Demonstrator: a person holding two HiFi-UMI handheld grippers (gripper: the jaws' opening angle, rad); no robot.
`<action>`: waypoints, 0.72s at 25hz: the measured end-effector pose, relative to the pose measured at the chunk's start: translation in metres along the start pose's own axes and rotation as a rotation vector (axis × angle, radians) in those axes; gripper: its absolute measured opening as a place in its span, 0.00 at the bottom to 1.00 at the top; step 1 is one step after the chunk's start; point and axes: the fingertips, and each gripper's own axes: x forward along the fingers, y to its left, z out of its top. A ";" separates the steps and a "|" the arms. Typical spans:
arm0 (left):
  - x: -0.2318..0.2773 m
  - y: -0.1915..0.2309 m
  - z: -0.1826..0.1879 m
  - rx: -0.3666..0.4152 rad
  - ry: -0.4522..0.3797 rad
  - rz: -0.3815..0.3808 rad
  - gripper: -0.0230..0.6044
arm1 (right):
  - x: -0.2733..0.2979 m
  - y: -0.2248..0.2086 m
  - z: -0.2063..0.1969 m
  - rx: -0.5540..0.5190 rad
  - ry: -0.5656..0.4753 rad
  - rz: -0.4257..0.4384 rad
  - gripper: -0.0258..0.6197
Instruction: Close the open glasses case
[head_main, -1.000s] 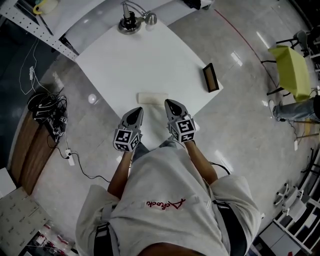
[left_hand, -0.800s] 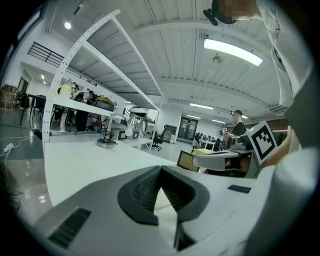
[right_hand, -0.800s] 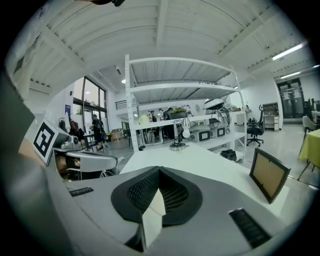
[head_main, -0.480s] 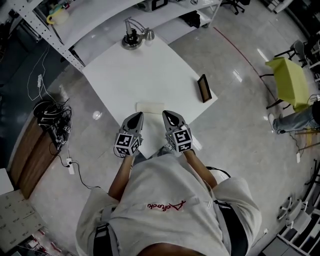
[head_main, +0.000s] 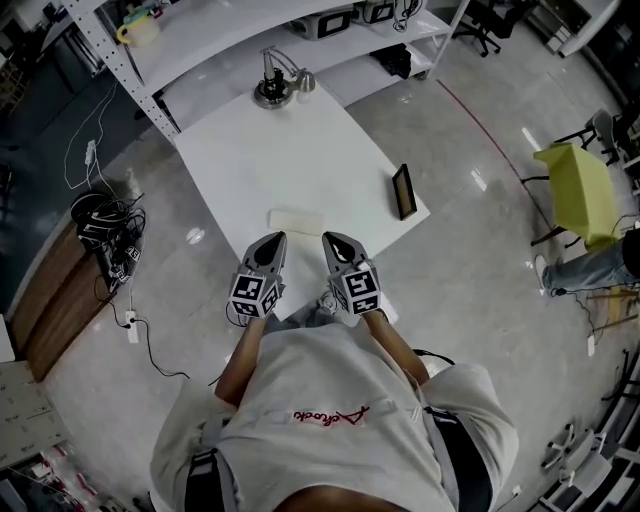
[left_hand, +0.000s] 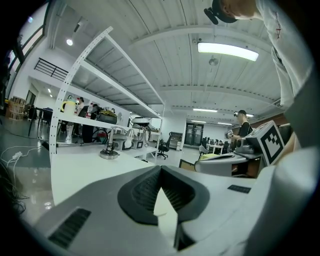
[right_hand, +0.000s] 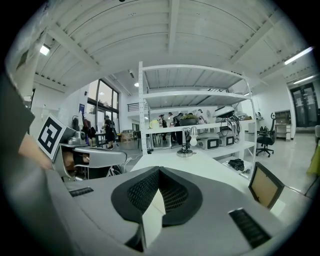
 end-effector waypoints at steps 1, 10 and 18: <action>-0.001 -0.002 -0.001 0.003 0.001 -0.003 0.08 | -0.001 0.000 -0.001 0.001 -0.001 -0.004 0.05; -0.025 -0.015 0.005 0.021 -0.031 -0.032 0.08 | -0.024 0.020 -0.004 -0.005 -0.012 -0.039 0.05; -0.088 -0.025 -0.012 0.017 -0.028 -0.050 0.08 | -0.060 0.072 -0.010 -0.013 -0.022 -0.080 0.05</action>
